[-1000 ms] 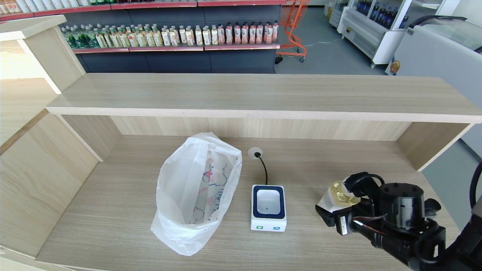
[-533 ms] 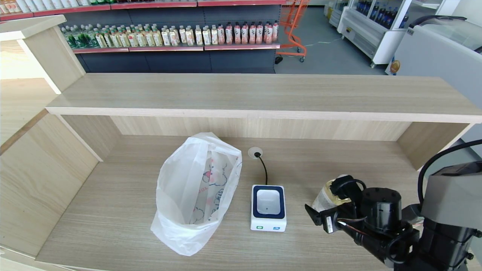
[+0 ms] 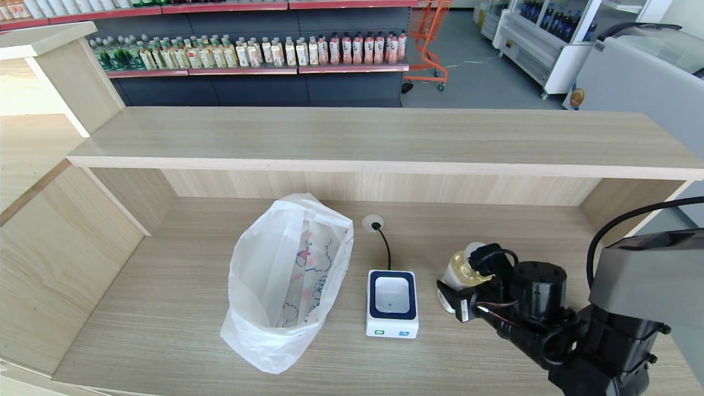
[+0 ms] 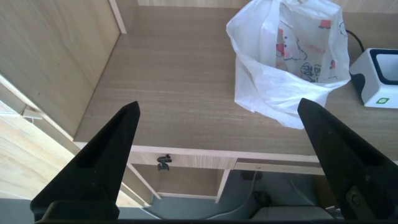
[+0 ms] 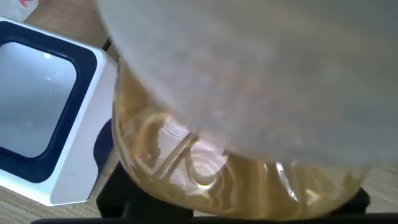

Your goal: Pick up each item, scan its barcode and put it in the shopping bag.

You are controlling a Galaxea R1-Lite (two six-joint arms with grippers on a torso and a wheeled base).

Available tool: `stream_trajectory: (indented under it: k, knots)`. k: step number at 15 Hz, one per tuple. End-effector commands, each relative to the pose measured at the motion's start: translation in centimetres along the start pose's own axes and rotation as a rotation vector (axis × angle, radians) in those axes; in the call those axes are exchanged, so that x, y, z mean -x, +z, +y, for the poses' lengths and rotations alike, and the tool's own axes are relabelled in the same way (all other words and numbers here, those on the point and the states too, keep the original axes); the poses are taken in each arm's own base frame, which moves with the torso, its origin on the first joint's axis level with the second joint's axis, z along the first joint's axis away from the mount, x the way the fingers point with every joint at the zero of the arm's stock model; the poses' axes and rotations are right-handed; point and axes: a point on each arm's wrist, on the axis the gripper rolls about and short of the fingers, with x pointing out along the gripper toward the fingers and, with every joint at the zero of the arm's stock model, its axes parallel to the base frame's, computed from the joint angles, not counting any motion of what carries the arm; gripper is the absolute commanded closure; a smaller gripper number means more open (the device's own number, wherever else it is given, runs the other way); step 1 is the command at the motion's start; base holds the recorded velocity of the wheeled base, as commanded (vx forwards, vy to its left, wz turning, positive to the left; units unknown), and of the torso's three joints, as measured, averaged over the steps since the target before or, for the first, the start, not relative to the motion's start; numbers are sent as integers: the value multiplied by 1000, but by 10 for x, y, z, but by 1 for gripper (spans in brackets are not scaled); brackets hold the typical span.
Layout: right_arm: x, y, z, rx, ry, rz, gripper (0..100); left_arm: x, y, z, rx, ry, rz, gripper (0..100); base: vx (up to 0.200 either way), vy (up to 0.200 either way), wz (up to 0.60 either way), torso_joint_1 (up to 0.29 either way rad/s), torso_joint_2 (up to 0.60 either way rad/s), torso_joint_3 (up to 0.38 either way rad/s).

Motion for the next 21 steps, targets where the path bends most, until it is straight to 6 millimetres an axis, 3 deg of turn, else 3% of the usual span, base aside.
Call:
stream_trajectory:
  k: [1, 8, 10, 13, 15, 18, 21]
  knots:
    - [0, 2, 0, 0, 0, -11, 100, 0, 0, 0, 0, 0, 2, 0, 0, 0, 0, 0, 0, 0]
    - [-2, 10, -10, -21, -27, -40, 100, 0, 0, 0, 0, 0, 2, 0, 0, 0, 0, 0, 0, 0]
    - [12, 38, -19, -124, 43, -104, 100, 0, 0, 0, 0, 0, 2, 0, 0, 0, 0, 0, 0, 0]
    - [50, 83, -56, -219, 191, -80, 100, 0, 0, 0, 0, 0, 2, 0, 0, 0, 0, 0, 0, 0]
    - [77, 98, -65, -270, 305, -36, 100, 0, 0, 0, 0, 0, 2, 0, 0, 0, 0, 0, 0, 0]
    - [91, 116, -58, -295, 381, -29, 100, 0, 0, 0, 0, 0, 2, 0, 0, 0, 0, 0, 0, 0]
    - [124, 135, -29, -480, 522, 3, 100, 0, 0, 0, 0, 0, 2, 0, 0, 0, 0, 0, 0, 0]
